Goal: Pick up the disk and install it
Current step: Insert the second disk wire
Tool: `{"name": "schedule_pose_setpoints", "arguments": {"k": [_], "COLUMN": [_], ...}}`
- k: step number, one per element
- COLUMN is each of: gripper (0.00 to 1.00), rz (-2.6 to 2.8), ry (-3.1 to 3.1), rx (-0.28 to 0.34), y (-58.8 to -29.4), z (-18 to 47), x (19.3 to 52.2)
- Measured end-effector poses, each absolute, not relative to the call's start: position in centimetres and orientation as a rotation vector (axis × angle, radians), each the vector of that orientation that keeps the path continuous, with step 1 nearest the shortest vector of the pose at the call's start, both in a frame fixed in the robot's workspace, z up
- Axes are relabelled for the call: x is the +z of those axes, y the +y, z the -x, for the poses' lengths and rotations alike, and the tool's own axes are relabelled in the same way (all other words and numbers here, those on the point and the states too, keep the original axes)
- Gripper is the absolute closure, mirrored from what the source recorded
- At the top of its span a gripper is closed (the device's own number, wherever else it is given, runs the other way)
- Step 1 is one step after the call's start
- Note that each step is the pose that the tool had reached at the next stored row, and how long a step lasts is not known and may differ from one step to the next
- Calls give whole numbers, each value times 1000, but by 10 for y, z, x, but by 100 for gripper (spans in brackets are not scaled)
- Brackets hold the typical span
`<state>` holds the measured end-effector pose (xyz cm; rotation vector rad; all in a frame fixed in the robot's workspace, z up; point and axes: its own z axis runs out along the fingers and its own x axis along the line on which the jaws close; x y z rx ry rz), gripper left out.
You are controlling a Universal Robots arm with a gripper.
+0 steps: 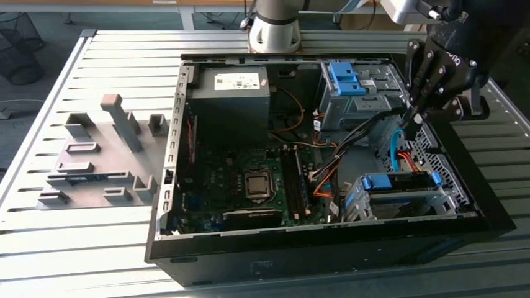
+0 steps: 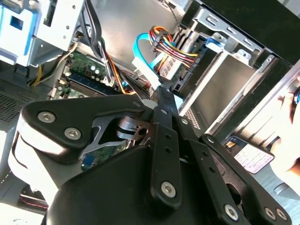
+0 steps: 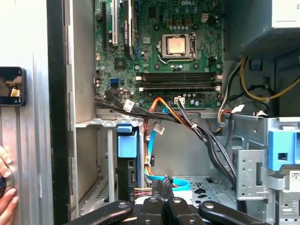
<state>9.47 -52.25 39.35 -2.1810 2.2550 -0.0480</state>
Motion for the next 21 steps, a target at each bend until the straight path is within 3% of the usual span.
{"name": "schedule_pose_setpoints", "arguments": {"k": [5, 7, 13, 14, 21], "gripper": [89, 83, 82, 76, 76], "rz": [2189, 2192, 2213, 2216, 2222], "ry": [2263, 2266, 2288, 2290, 2296], "rx": [-36, -38, -80, -85, -93], "y": [-518, -517, -515, -514, -512], "z": [-98, -99, -101, -101, -102], "x": [393, 393, 391, 391, 388]}}
